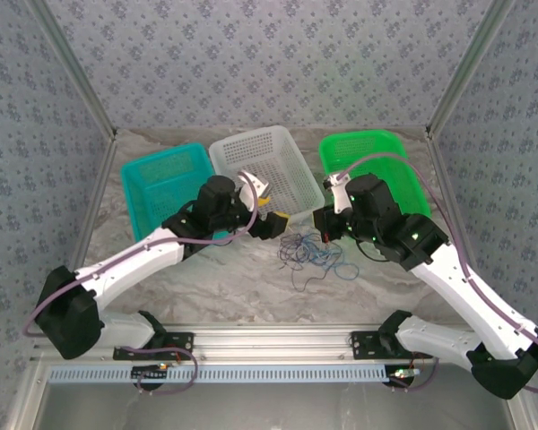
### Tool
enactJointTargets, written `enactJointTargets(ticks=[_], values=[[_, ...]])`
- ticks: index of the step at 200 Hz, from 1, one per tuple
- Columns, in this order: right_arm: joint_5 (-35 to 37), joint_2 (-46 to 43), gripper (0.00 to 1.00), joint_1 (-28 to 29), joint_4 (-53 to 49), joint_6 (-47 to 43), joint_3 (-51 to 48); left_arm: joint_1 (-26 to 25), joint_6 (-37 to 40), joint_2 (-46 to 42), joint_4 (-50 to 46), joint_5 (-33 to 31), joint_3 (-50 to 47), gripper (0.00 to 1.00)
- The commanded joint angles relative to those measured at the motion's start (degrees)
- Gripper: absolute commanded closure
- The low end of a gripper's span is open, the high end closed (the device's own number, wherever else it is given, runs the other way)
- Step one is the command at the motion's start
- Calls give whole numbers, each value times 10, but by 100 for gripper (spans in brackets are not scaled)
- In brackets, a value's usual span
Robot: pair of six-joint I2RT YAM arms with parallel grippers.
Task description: Untangle the cables
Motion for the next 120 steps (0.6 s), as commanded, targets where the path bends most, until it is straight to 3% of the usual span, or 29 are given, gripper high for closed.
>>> enactJointTargets(ticks=[1, 42, 64, 86, 120], values=[[-4, 1, 100, 2, 0, -10, 8, -27, -11, 23, 39, 36, 38, 13], [16, -1, 100, 2, 11, -9, 11, -47, -21, 58, 43, 11, 54, 17], [39, 0, 100, -3, 4, -1, 15, -49, -24, 74, 26, 0, 66, 31], [34, -9, 100, -13, 11, 3, 14, -50, -26, 77, 25, -1, 66, 37], [58, -10, 100, -18, -24, -32, 23, -51, -18, 66, 22, -26, 56, 55]])
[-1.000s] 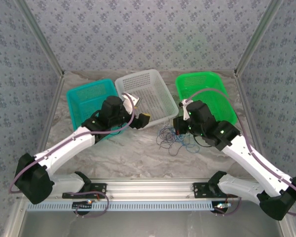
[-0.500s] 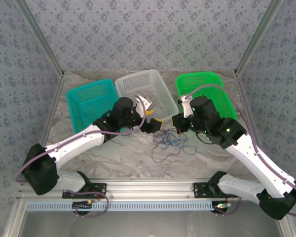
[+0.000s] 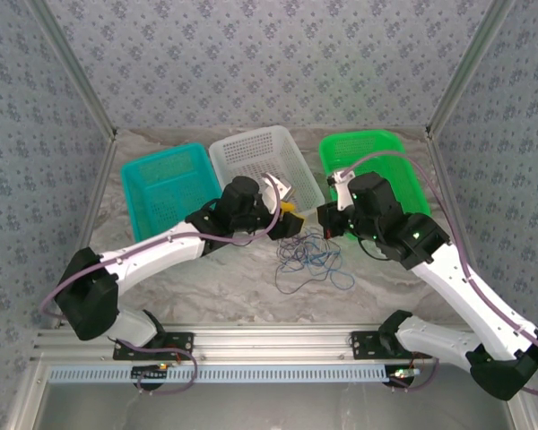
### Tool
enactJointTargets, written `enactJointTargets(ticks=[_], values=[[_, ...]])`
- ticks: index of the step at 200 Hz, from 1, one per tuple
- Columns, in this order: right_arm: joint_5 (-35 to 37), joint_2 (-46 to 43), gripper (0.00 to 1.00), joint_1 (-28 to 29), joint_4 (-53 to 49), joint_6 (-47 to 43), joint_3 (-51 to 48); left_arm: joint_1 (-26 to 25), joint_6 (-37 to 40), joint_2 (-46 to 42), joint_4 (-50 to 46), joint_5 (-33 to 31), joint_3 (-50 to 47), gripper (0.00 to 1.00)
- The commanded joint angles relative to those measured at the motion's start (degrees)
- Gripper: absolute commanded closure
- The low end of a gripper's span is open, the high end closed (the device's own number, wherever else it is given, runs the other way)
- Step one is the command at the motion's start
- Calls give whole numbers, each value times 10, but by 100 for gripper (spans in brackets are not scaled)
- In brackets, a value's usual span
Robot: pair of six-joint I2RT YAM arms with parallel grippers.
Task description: Untangle the cables
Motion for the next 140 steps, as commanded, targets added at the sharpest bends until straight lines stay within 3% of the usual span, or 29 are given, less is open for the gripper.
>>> enactJointTargets(ticks=[1, 33, 49, 79, 101, 118, 140], values=[[31, -7, 100, -4, -30, -28, 23, -4, 8, -10, 4, -21, 7, 56], [90, 26, 100, -7, -111, -38, 46, -4, 16, -19, -17, -44, 2, 61], [101, 32, 100, -9, -115, -26, 46, -4, 16, -20, -28, -49, -1, 69], [149, 18, 100, -28, -108, -7, 41, -4, 12, -33, -48, -60, -13, 71], [121, 10, 100, -37, -89, -31, 40, -4, 9, -58, -39, -80, -34, 57], [80, 17, 99, -37, -81, -39, 40, -3, 11, -80, -25, -104, -45, 38], [32, 29, 98, -36, -64, -43, 39, -3, 25, -103, -6, -126, -52, 30]])
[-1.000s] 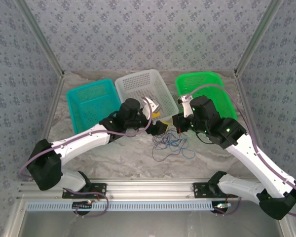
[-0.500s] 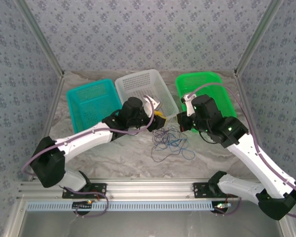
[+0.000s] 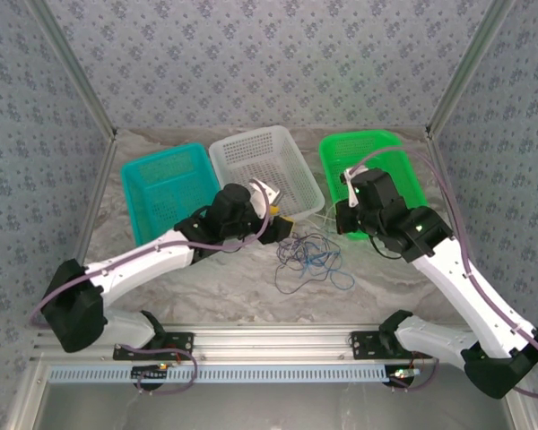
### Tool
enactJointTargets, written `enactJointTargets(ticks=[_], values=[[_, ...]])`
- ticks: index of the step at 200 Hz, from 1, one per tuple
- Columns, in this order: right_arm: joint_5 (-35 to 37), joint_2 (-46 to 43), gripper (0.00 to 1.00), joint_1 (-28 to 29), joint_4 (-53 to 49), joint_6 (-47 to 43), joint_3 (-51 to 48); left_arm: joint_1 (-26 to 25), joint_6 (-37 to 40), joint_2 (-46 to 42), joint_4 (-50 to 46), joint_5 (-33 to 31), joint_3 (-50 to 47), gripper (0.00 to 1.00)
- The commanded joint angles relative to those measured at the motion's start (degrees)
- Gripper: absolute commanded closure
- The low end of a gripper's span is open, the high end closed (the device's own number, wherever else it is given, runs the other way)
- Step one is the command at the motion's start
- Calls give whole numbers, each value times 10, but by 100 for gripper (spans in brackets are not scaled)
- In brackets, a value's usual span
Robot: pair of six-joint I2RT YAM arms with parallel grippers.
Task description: Untangle the cables
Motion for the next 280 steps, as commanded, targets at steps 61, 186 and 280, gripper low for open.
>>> enactJointTargets(ticks=[61, 186, 280], values=[[-130, 6, 97, -36, 56, 20, 7, -3, 66, -10, 2, 6, 10, 27], [-249, -35, 96, -91, 79, 33, -18, -3, 55, 100, 54, 42, 14, 34], [-206, 10, 34, -130, 44, 60, -70, -2, 43, 19, -8, 40, 76, 100]])
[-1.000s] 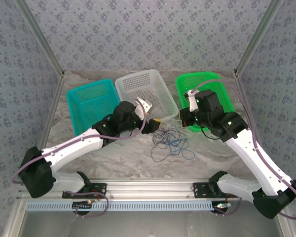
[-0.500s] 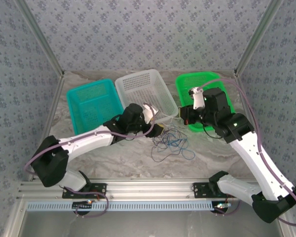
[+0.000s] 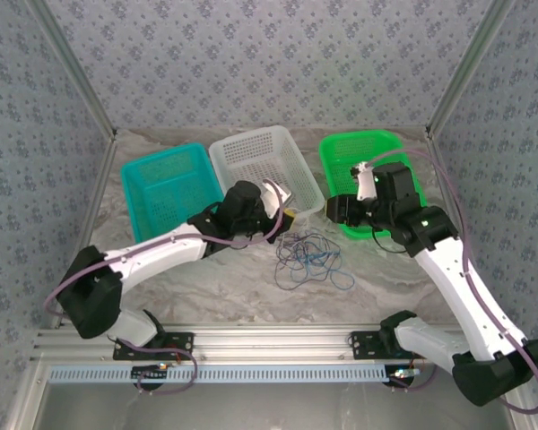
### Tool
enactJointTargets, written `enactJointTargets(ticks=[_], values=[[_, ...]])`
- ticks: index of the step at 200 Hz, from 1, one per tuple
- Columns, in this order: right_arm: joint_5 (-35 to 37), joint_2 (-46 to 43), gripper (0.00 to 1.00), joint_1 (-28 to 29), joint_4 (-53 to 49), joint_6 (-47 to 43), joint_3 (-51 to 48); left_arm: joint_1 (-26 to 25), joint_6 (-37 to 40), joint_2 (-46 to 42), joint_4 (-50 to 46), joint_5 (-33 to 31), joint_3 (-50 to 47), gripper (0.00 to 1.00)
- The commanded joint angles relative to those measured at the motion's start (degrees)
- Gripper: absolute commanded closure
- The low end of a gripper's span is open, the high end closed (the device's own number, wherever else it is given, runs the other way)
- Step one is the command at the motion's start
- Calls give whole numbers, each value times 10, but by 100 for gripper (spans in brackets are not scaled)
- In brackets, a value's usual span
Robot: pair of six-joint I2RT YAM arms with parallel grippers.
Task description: Untangle the cables
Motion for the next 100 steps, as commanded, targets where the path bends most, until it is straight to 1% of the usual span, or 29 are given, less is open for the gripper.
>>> enactJointTargets(ticks=[1, 23, 56, 66, 100], values=[[25, 14, 34, -3, -25, 6, -19, -2, 1, -48, -27, -9, 41, 100], [20, 8, 30, -3, -6, 2, -46, -2, -7, -60, -50, -12, 57, 100], [17, 3, 30, 10, 9, 3, -85, -2, -32, -75, -50, -18, 68, 100], [16, 4, 30, 29, 27, -2, -104, -2, -40, -77, -44, -21, 71, 100], [66, -7, 25, 98, 108, -15, -169, -2, -71, -76, -39, -35, 85, 100]])
